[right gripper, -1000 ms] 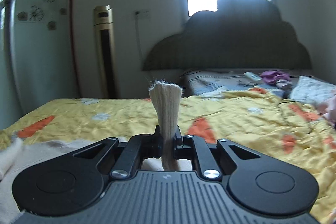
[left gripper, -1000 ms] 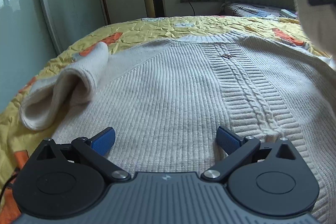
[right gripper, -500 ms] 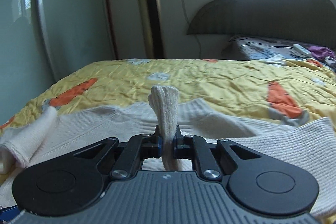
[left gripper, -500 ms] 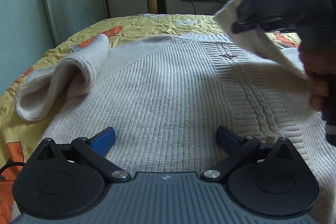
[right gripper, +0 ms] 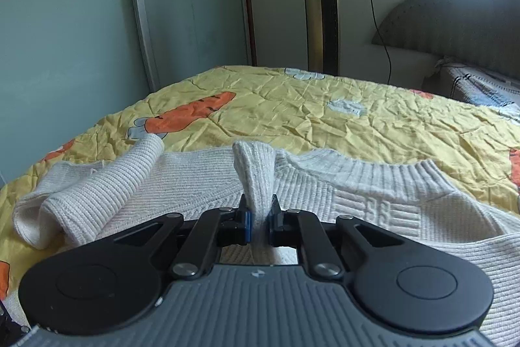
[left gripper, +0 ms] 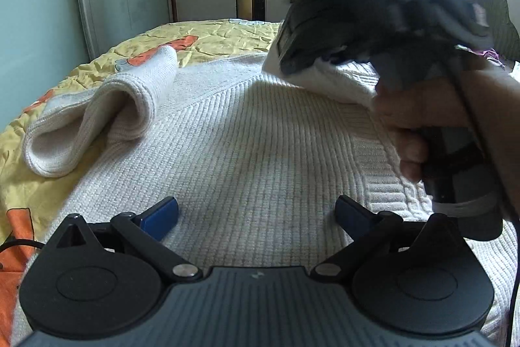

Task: Fold small clothes

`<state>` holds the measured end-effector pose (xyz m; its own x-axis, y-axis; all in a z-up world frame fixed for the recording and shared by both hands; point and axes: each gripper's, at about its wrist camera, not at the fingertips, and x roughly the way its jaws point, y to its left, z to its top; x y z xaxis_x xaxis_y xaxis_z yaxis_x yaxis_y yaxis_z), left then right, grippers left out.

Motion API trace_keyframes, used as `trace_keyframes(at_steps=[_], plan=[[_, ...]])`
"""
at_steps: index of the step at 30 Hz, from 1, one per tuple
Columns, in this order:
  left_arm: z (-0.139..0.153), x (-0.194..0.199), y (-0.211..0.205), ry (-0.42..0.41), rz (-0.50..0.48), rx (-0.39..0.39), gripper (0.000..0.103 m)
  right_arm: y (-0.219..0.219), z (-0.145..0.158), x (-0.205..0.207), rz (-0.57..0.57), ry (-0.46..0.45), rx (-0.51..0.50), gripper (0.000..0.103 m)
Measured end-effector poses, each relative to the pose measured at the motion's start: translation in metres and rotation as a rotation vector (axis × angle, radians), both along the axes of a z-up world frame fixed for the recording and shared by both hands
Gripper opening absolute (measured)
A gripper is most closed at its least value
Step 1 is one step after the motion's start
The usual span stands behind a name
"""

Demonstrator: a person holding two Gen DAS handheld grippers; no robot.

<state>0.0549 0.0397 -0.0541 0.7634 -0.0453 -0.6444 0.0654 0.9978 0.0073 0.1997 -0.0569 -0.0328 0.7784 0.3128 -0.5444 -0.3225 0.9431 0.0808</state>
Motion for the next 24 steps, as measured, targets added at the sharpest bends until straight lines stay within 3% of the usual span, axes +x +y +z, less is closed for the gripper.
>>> trace_keyframes(at_steps=[3,4,5,7,10,13,17,21,24], plan=[[0.0,0.0,0.0,0.0,0.0,0.0,0.103,0.006,-0.012,0.013,0.027,0.103,-0.022,0.033],[0.0,0.0,0.0,0.0,0.0,-0.001,0.103,0.008,-0.018,0.016,0.053,0.146,-0.025,0.046],[0.0,0.0,0.0,0.0,0.0,-0.001,0.103,0.009,-0.02,0.014,0.078,0.152,-0.023,0.052],[0.0,0.0,0.0,0.0,0.0,0.0,0.103,0.009,-0.013,0.004,0.115,0.124,-0.026,0.053],[0.001,0.001,-0.001,0.002,0.001,0.004,0.103,-0.006,0.005,-0.011,0.142,0.111,0.099,0.053],[0.002,0.0,0.0,0.009,-0.003,-0.002,0.103,-0.019,0.006,-0.011,0.15,0.19,0.171,0.054],[0.015,-0.007,0.018,0.002,0.039,-0.023,0.103,-0.008,-0.013,-0.012,0.15,0.257,0.045,0.053],[0.037,-0.019,0.053,-0.04,0.148,-0.006,0.103,0.005,0.0,-0.025,0.159,0.187,0.029,0.055],[0.051,-0.024,0.084,-0.063,0.252,0.017,0.103,0.027,0.019,-0.034,0.248,0.13,0.071,0.055]])
